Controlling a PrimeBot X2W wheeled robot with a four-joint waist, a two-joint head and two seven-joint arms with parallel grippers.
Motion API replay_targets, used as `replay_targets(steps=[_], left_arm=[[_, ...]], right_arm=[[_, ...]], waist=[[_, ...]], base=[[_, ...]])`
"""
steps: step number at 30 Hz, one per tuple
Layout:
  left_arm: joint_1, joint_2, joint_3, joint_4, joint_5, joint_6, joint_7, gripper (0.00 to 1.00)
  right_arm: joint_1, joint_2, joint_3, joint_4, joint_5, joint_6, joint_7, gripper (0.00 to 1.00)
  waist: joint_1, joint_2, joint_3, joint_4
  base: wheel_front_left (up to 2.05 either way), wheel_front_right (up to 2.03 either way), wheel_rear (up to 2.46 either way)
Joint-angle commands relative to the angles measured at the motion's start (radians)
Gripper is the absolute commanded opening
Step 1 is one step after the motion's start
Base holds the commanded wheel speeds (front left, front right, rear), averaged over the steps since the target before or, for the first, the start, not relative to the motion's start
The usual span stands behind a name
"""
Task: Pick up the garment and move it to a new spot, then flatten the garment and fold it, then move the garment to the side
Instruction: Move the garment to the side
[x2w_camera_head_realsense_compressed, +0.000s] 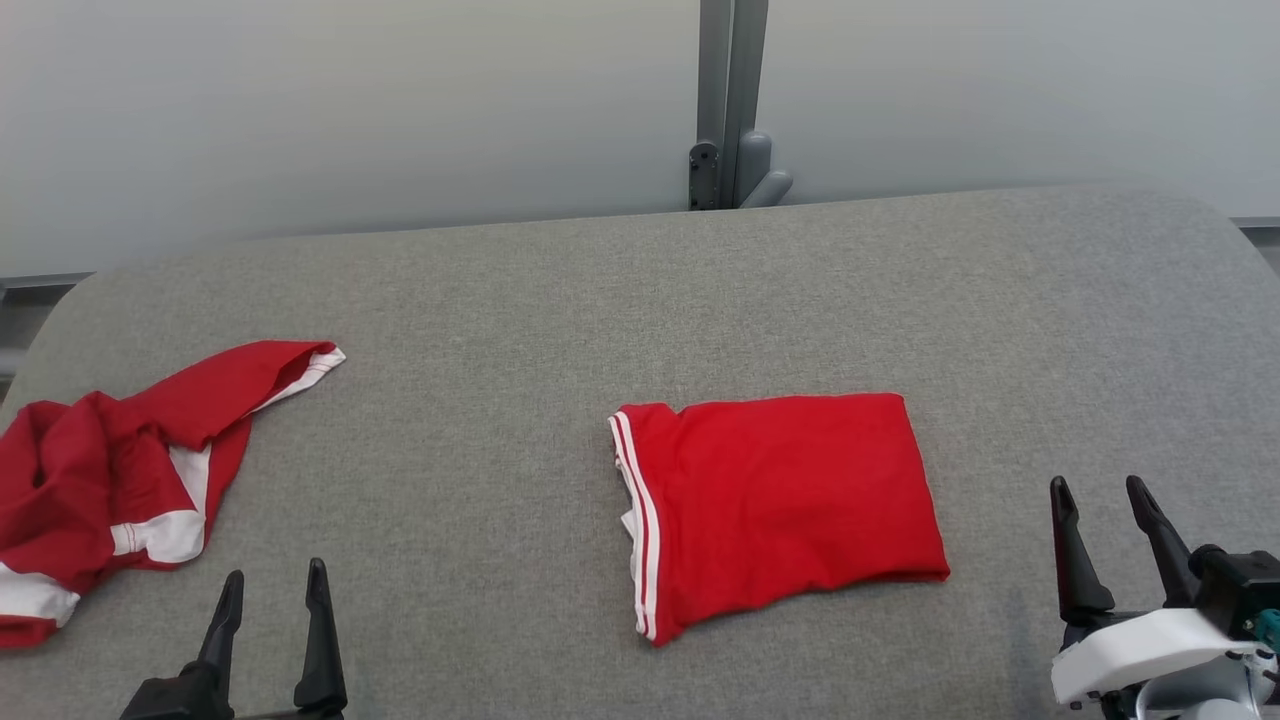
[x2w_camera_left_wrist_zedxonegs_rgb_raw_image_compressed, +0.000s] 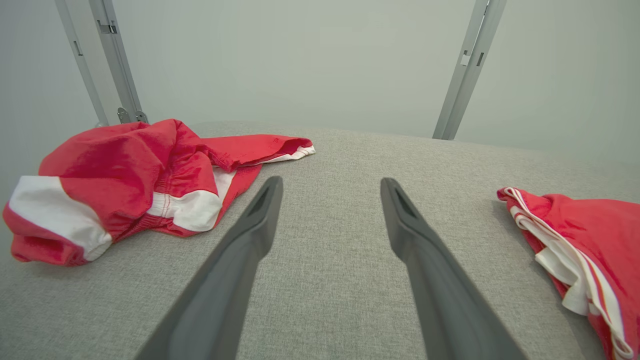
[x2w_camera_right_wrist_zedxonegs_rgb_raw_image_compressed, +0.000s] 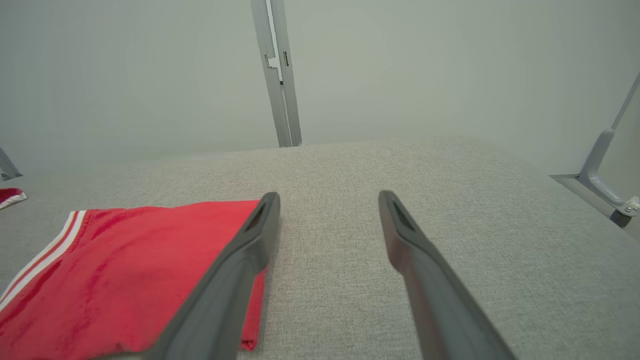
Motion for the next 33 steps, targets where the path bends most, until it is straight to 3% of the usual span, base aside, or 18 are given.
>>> replay_targets(steps=[1,4,9,15,17,23,32,33], left_arm=[[-0.011,0.001,0.002,-0.003,-0.004,-0.005,0.0,1.0],[-0.012,0.001,0.003,-0.009,-0.007,-0.006,0.0,1.0],[-0.024,0.001,-0.001,-0.019,-0.005,-0.007,0.0,1.0],[-0.057,0.001,-0.009,-0.027,-0.008,-0.009,0.0,1.0],[-0.068,0.001,-0.011,-0.029,-0.008,-0.011,0.0,1.0],[-0.094,0.001,-0.011,-0.025,-0.003,-0.014,0.0,1.0],[-0.117,0.001,-0.005,-0.03,0.004,-0.017,0.0,1.0],[-0.117,0.001,-0.003,-0.031,0.004,-0.017,0.0,1.0]], right_arm=[[-0.011,0.0,0.007,0.006,0.038,0.0,-0.003,1.0],[-0.045,-0.024,0.042,0.02,0.139,0.0,0.049,1.0],[-0.128,-0.092,0.1,-0.013,0.326,0.0,0.299,1.0],[-0.238,-0.121,0.127,0.015,0.402,0.0,0.613,1.0],[-0.277,-0.132,0.137,0.037,0.377,0.0,0.676,1.0],[-0.368,-0.087,0.144,0.138,0.365,0.0,0.766,1.0],[-0.434,-0.053,0.169,0.271,0.372,0.0,0.78,1.0],[-0.435,-0.051,0.174,0.28,0.376,0.0,0.779,0.92]], waist=[[0.0,0.0,0.002,0.002],[0.0,0.0,0.008,0.003],[0.0,0.0,0.049,0.003],[0.0,0.0,0.111,0.019],[0.0,0.0,0.13,0.025],[0.0,0.0,0.168,0.042],[0.0,0.0,0.191,0.052],[0.0,0.0,0.192,0.051]], base=[[0.0,0.0,0.0],[0.0,0.0,0.0],[0.0,0.0,0.0],[0.0,0.0,0.0],[0.0,0.0,0.0],[0.0,0.0,0.0],[0.0,0.0,0.0],[0.0,0.0,0.0]])
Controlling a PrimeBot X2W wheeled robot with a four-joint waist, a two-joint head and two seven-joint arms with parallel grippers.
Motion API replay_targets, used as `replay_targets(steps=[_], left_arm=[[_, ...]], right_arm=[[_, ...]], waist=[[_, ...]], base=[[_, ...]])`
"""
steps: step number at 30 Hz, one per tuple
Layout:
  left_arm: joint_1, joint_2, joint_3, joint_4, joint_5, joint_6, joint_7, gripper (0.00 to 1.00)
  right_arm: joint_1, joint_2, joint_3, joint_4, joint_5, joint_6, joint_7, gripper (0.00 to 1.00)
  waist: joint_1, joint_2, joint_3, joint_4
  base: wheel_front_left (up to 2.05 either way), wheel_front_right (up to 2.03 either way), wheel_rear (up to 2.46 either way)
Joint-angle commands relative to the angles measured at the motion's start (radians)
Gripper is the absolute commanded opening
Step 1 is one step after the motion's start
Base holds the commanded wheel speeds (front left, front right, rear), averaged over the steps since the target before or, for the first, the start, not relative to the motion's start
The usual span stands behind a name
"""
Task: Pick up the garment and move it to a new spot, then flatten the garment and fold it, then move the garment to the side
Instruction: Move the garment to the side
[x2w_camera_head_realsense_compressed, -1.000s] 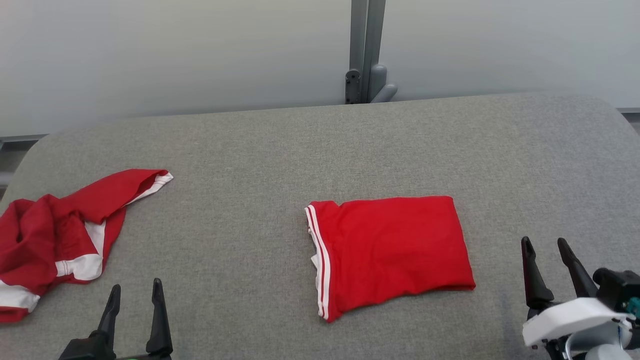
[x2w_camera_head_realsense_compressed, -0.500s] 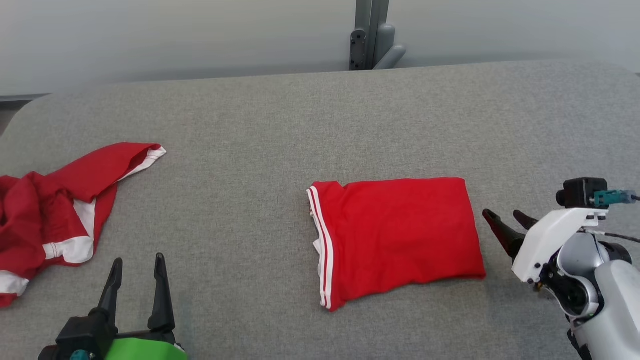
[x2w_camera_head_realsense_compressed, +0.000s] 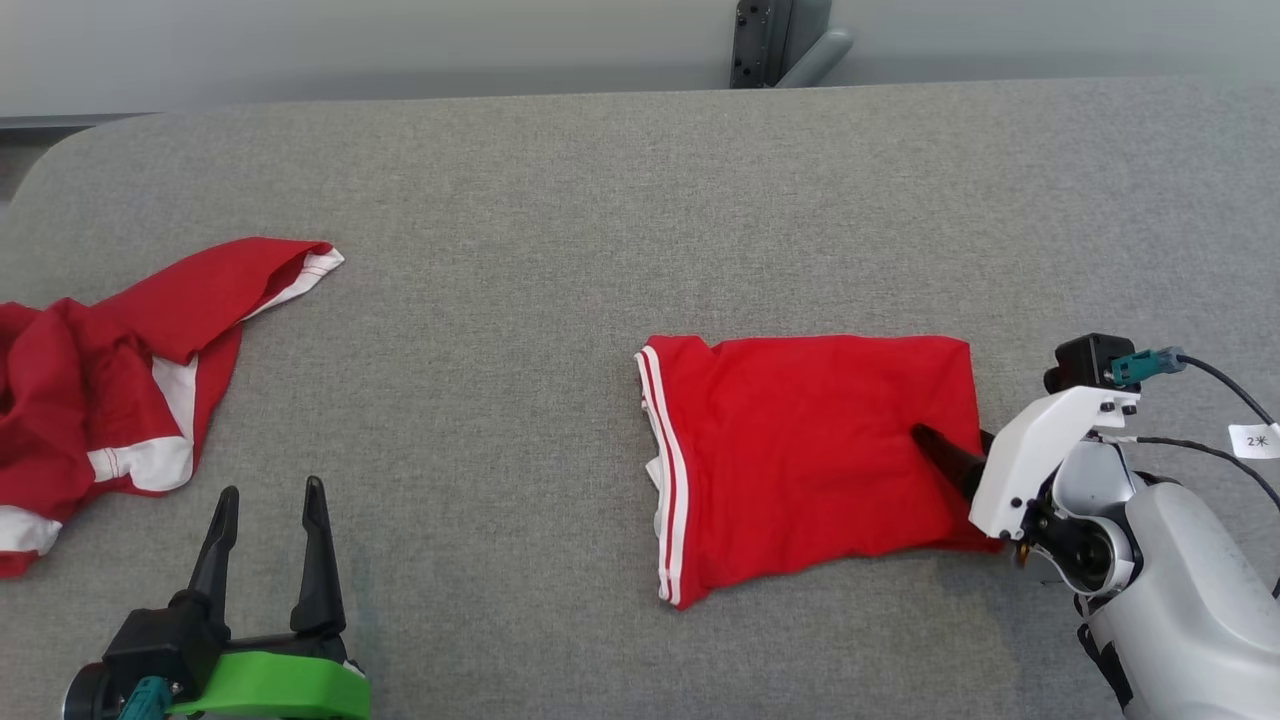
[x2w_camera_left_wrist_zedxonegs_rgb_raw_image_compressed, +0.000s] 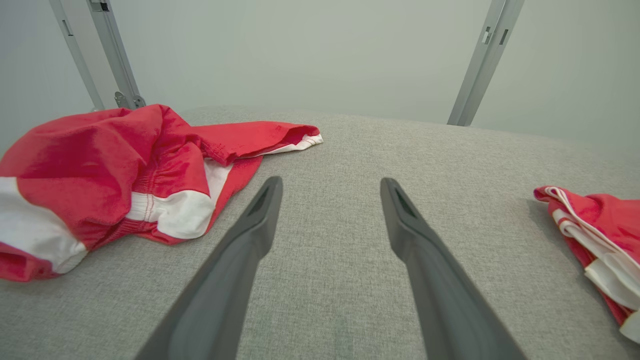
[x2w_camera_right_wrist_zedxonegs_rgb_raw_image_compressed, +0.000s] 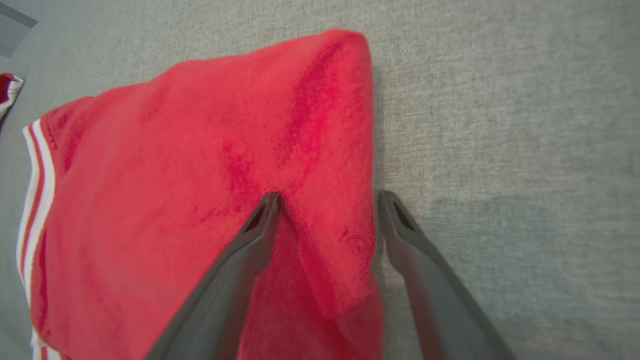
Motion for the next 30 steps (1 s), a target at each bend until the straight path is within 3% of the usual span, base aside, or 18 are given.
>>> replay_targets(steps=[1,2,10,17,23,30], left_arm=[[-0.014,0.001,0.005,-0.004,0.005,-0.004,0.0,1.0],[-0.014,0.001,0.006,-0.004,0.006,-0.004,0.0,1.0],[-0.017,0.001,0.017,-0.013,0.008,-0.002,0.0,1.0],[-0.025,0.001,0.02,-0.027,0.018,-0.006,0.0,1.0],[-0.062,0.002,0.014,-0.061,0.037,-0.008,0.0,1.0],[-0.101,0.031,0.013,-0.111,0.052,-0.011,0.0,1.0]], right_arm=[[-0.007,0.002,0.014,0.013,0.01,0.0,-0.005,0.45],[-0.009,0.003,0.022,0.016,0.018,0.0,-0.007,0.0],[-0.042,-0.034,0.072,0.006,0.082,0.0,-0.059,0.0],[-0.097,-0.078,0.099,0.012,0.068,0.0,-0.122,0.0],[-0.179,-0.141,0.06,0.039,0.024,0.0,-0.164,0.0],[-0.297,-0.24,-0.049,0.077,-0.04,0.0,-0.176,0.0]], waist=[[0.0,0.0,0.002,-0.004],[0.0,0.0,0.003,-0.006],[0.0,0.0,0.014,-0.057],[0.0,0.0,0.045,-0.156],[0.0,0.0,0.115,-0.201],[0.0,0.0,0.227,-0.203]], base=[[0.0,0.0,0.0],[0.0,0.0,0.0],[0.0,0.0,0.0],[0.0,0.0,0.0],[0.0,0.0,0.0],[0.0,0.0,0.0]])
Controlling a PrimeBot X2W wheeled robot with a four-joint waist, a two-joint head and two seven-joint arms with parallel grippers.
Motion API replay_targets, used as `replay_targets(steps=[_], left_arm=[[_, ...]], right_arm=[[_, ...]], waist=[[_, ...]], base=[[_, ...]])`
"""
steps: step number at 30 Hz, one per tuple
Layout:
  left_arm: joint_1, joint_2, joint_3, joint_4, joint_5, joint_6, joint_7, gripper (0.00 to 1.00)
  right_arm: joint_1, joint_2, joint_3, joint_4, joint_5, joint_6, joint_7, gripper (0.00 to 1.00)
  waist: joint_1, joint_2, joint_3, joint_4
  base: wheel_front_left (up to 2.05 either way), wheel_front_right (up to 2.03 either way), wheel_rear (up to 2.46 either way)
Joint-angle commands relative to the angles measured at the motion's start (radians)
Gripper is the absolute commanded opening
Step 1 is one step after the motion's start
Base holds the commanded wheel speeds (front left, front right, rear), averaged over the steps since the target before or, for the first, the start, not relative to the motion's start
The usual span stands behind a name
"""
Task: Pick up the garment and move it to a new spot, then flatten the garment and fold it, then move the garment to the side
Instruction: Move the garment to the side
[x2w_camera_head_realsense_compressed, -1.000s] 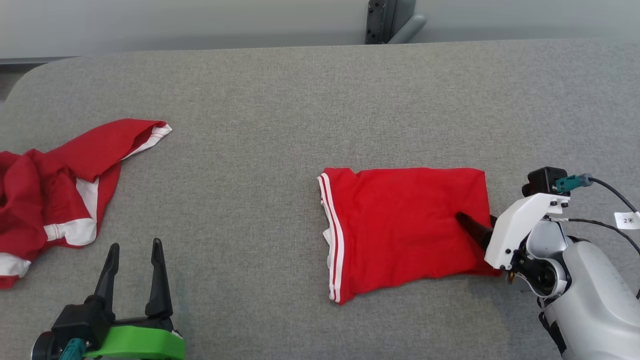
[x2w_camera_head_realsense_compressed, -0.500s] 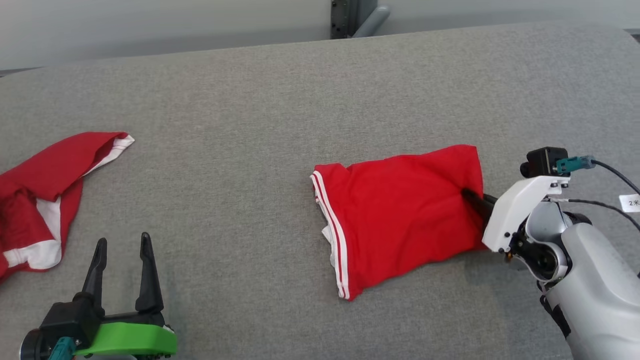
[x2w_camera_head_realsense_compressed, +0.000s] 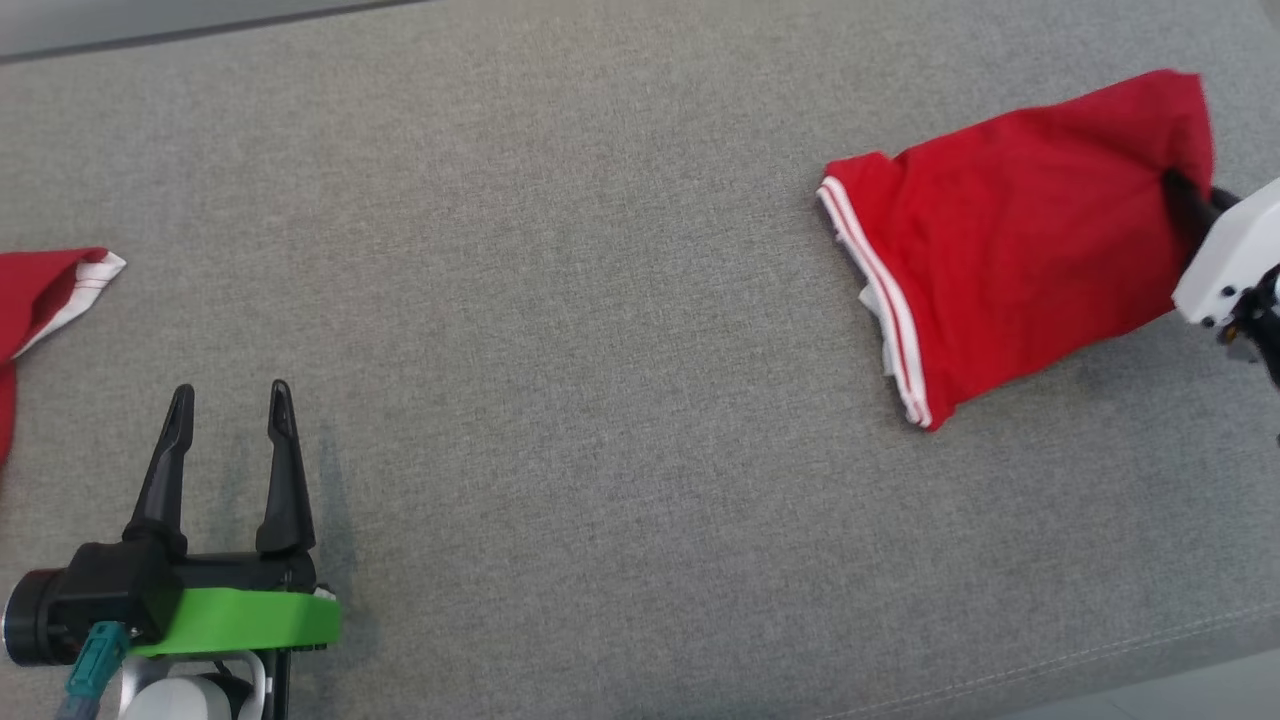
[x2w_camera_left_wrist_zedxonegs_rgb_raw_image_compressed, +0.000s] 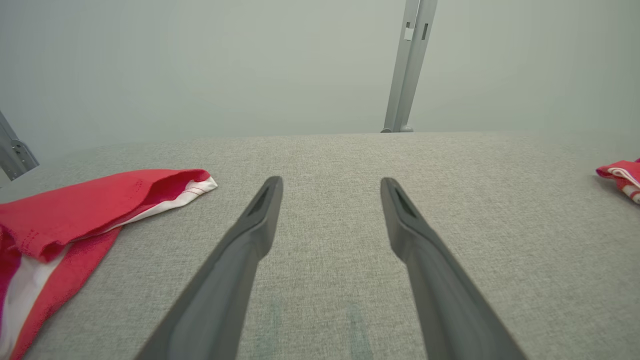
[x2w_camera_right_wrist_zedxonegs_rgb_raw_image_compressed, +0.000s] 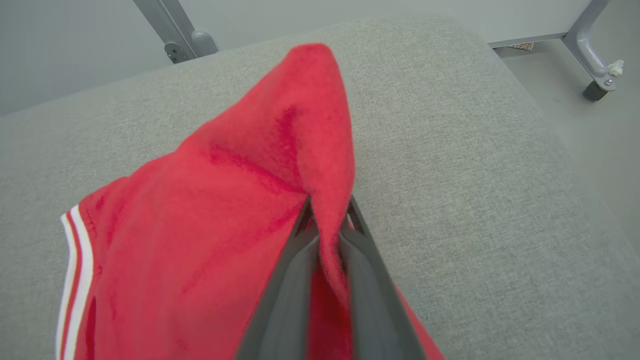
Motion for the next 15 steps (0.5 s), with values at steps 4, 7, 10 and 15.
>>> replay_targets(steps=[4,7,10,15], left_arm=[[-0.025,0.033,0.008,-0.016,0.002,-0.004,0.0,1.0],[-0.021,0.043,0.009,-0.02,0.0,-0.004,0.0,1.0],[-0.016,0.052,0.011,-0.024,-0.006,-0.004,0.0,1.0],[-0.009,0.058,0.012,-0.025,-0.009,-0.004,0.0,1.0]], right_arm=[[-0.078,-0.052,-0.083,0.056,-0.061,0.0,0.003,0.0],[-0.116,-0.081,-0.139,0.112,-0.11,0.0,-0.002,0.0],[-0.147,-0.109,-0.186,0.162,-0.16,0.0,-0.014,0.0],[-0.189,-0.117,-0.259,0.238,-0.255,0.0,-0.05,0.0]], waist=[[0.0,-0.0001,0.119,0.002],[0.0,-0.0001,0.137,0.014],[0.0,-0.0001,0.145,0.025],[0.0,-0.0001,0.145,0.034]], base=[[0.0,0.0,0.0],[0.0,0.0,0.0],[0.0,0.0,0.0],[0.0,0.0,0.0]])
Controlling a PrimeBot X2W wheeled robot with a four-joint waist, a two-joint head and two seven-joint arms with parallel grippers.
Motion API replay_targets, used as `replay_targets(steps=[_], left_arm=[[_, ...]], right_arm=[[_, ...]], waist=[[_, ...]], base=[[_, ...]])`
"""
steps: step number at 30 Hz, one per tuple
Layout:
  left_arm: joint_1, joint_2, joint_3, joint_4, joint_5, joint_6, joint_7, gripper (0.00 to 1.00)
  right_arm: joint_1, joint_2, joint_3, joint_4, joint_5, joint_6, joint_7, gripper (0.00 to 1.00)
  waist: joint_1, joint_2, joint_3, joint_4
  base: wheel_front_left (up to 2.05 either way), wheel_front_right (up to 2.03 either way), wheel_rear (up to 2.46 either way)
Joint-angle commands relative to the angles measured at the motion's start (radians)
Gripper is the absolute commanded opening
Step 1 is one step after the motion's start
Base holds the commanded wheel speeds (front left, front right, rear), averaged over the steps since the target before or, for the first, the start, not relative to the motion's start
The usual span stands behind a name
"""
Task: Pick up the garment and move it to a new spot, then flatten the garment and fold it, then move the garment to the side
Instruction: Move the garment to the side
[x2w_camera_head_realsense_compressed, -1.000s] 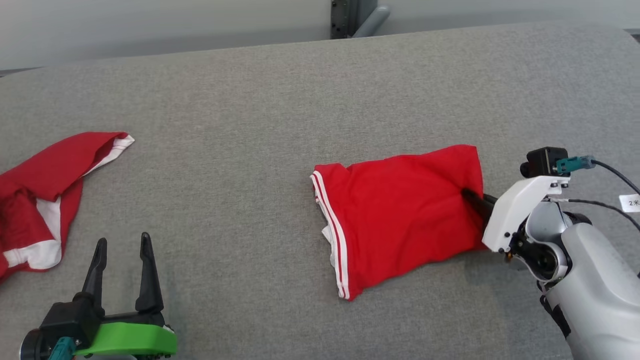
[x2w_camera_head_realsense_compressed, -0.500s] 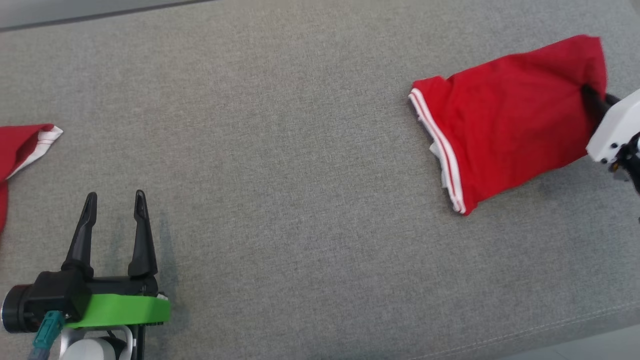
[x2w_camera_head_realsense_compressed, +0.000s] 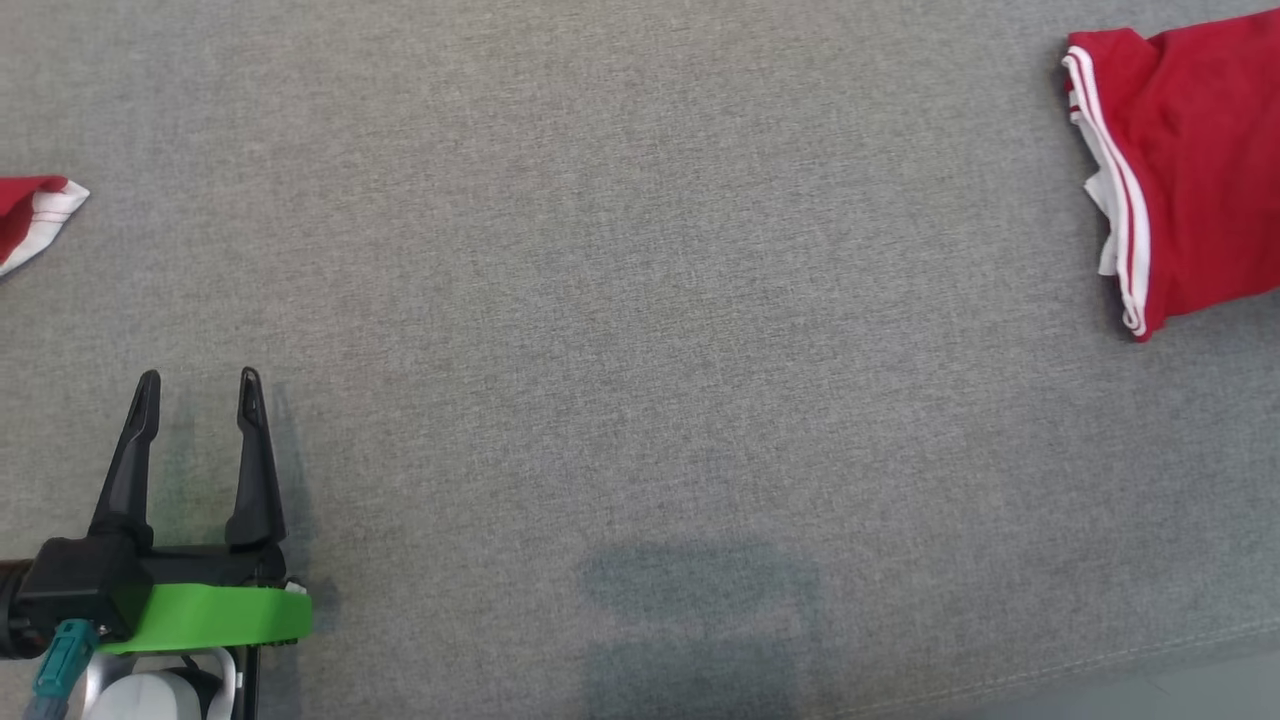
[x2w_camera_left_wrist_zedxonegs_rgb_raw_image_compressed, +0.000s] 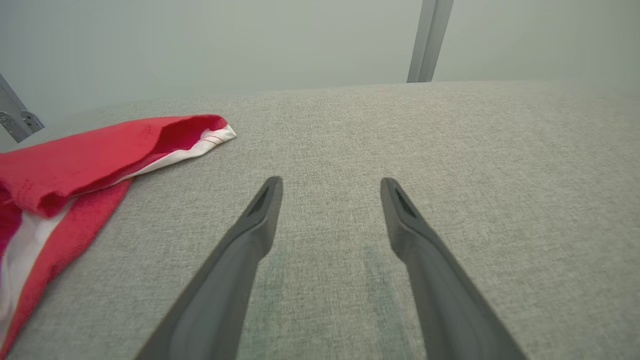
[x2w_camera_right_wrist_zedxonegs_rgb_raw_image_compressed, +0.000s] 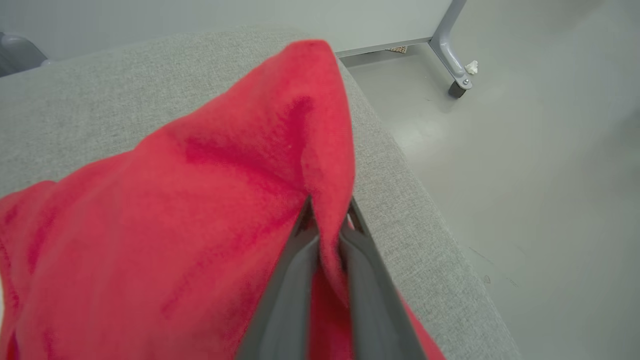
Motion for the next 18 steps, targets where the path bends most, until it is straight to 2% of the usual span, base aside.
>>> replay_targets(steps=[1,2,3,11,18], left_arm=[[0.002,0.007,0.0,-0.001,-0.007,-0.003,0.0,1.0],[0.003,0.006,0.0,-0.001,-0.005,-0.003,0.0,1.0],[0.004,0.005,0.0,-0.001,-0.004,-0.003,0.0,1.0],[0.015,-0.002,0.0,0.004,0.0,-0.003,0.0,1.0],[0.044,-0.029,0.006,0.024,-0.013,-0.003,0.0,1.0]], right_arm=[[-0.015,0.0,-0.017,0.019,-0.03,0.0,-0.014,0.0],[-0.019,0.002,-0.027,0.03,-0.05,0.0,-0.022,0.39],[-0.024,0.006,-0.04,0.042,-0.071,0.0,-0.036,1.0],[-0.035,0.05,-0.095,0.059,-0.176,0.0,-0.184,1.0],[0.073,0.094,-0.047,-0.079,-0.147,0.0,-0.396,1.0]], waist=[[-0.0002,-0.0001,-0.002,0.003],[-0.0002,-0.0001,-0.004,0.003],[-0.0002,-0.0001,-0.006,0.002],[-0.0002,-0.0001,-0.041,-0.012],[-0.0002,-0.0001,-0.152,-0.011]], base=[[0.0,0.0,0.0],[0.0,0.0,0.0],[0.0,0.0,0.0],[0.0,0.0,0.0],[0.0,0.0,0.0]])
